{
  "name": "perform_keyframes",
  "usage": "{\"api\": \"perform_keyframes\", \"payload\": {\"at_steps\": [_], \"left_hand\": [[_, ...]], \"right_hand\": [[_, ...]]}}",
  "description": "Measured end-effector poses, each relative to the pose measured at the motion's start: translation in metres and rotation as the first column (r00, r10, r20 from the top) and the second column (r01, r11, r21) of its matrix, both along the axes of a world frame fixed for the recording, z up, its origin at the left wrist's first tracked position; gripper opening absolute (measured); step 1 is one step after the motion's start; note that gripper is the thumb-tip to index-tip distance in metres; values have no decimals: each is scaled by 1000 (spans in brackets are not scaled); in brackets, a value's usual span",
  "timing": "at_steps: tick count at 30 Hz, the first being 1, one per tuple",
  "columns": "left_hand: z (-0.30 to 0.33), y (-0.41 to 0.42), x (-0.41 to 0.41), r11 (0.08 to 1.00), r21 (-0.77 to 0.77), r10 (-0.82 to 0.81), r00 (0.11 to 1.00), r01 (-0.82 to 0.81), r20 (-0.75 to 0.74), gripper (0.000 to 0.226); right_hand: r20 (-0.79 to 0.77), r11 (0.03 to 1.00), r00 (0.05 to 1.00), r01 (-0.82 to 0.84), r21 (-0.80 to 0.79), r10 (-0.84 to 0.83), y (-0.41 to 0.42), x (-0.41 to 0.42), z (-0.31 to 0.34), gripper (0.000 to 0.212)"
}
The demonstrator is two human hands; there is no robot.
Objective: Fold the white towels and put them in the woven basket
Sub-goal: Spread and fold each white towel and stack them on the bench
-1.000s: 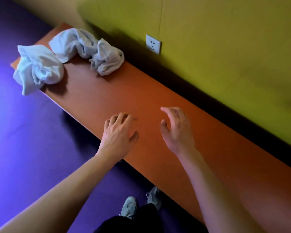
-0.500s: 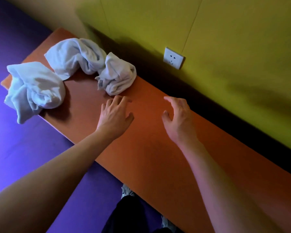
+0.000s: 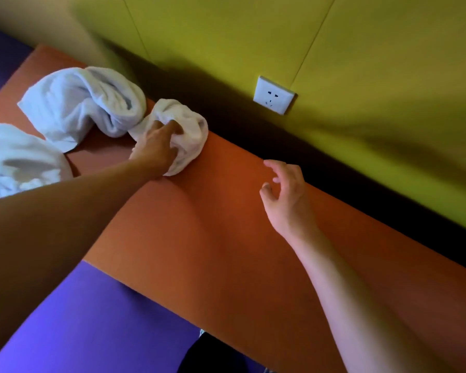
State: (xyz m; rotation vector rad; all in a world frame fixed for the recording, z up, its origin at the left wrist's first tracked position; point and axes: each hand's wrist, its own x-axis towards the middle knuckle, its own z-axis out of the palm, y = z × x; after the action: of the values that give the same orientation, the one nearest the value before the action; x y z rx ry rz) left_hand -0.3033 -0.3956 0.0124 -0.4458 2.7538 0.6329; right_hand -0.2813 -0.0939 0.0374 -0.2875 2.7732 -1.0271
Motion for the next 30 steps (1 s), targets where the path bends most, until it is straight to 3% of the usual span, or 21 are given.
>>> {"api": "perform_keyframes", "payload": {"at_steps": [4,9,13,16,18,23,26,30], "left_hand": [[1,37,18,994,99,-24,995,34,-100,18],[20,114,63,950,304,-12,986,64,-169,18],[45,176,99,856,516,98,992,-40,-84,22],[67,219,125,783,609,169,986,-128,-9,27],[78,244,142,735,663,186,983,-143,5,35],[100,294,180,719,680,201,979,-142,-8,61],[125,317,195,775,600,249,969,-200,2,50],[171,341,215,806,585,165,984,-91,-74,37]], "right_hand": [[37,1000,999,28,-1,-28,14,8,-3,41],[107,999,993,36,20,-38,40,26,4,43],[264,998,963,-65,22,57,75,52,5,57],[344,992,933,-78,-98,107,98,76,4,72],[350,988,934,-17,-151,69,114,95,6,66],[273,984,961,83,-156,-37,163,142,20,15],[219,976,972,129,-173,-90,198,165,38,11],[205,946,959,239,-221,-194,246,188,78,11]]}}
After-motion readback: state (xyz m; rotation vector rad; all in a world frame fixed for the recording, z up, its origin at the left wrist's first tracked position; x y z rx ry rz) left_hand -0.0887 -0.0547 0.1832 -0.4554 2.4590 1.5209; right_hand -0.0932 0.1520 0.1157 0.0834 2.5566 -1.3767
